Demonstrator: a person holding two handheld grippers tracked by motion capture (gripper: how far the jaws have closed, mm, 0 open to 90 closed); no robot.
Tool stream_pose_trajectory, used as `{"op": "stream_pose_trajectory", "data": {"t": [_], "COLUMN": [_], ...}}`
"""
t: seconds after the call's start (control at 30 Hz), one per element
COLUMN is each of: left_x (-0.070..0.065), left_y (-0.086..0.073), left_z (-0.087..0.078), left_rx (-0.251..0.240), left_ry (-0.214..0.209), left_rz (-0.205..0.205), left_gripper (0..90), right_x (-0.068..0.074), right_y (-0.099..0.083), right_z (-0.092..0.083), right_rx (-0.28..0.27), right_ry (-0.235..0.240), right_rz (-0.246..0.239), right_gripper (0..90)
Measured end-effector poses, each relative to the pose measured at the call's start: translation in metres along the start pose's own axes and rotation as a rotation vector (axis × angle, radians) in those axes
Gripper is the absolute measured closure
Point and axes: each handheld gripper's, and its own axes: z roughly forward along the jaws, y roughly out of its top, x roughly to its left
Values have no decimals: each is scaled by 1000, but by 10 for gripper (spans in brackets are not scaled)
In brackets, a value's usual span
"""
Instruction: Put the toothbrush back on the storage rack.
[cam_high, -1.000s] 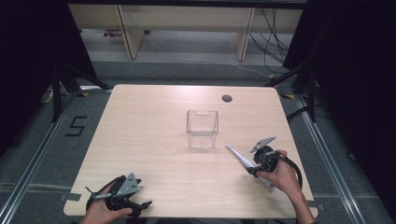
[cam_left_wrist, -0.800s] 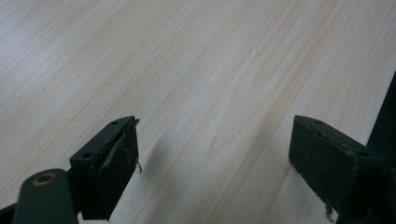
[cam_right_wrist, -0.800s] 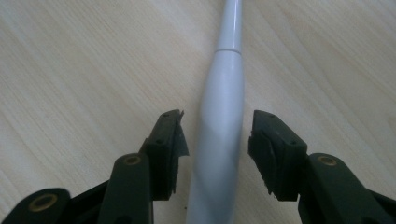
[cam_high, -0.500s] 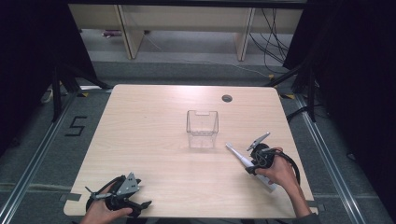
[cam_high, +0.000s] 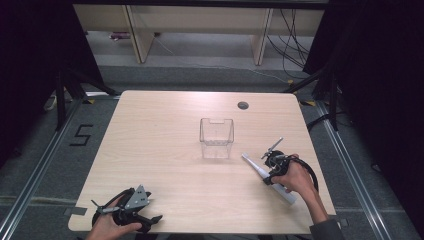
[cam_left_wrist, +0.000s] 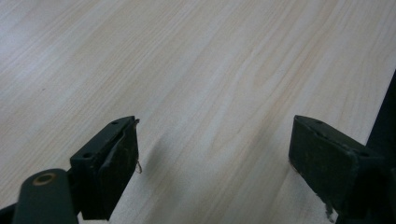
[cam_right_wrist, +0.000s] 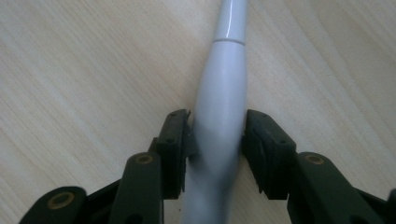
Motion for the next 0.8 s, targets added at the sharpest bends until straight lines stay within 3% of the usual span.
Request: {"op": "stream_pose_trajectory", "data": {"t": [0.2, 0.23, 0.33, 0.43, 0.5, 0.63, 0.67, 0.73, 0.8], "left_x": [1, 1, 1, 1, 1, 1, 1, 1, 1], "left_y": [1, 1, 1, 1, 1, 1, 1, 1, 1], "left_z": [0, 0, -1, 0, 0, -1, 0, 0, -1], "left_rx": [7, 9, 6, 6, 9, 5, 7, 6, 5], "left_ry": [-1, -2, -4, -2, -1, -2, 1, -1, -2], "left_rz": [10, 13, 11, 9, 13, 11, 10, 10, 8], "left_gripper": [155, 155, 155, 155, 155, 155, 155, 155, 156], "right_x": [0, -1, 1, 0, 2, 3, 4, 1, 2], "right_y": [5, 5, 7, 8, 9, 13, 14, 14, 16], "right_z": [0, 0, 1, 2, 2, 3, 3, 4, 4], "right_rx": [31, 36, 61, 74, 90, 119, 132, 136, 151], "right_ry": [6, 8, 13, 7, 14, -6, -16, -25, -26], "right_rz": [-15, -34, -3, -30, -13, -41, -26, -64, -65], "right_gripper": [639, 643, 653, 658, 660, 661, 661, 662, 662]}}
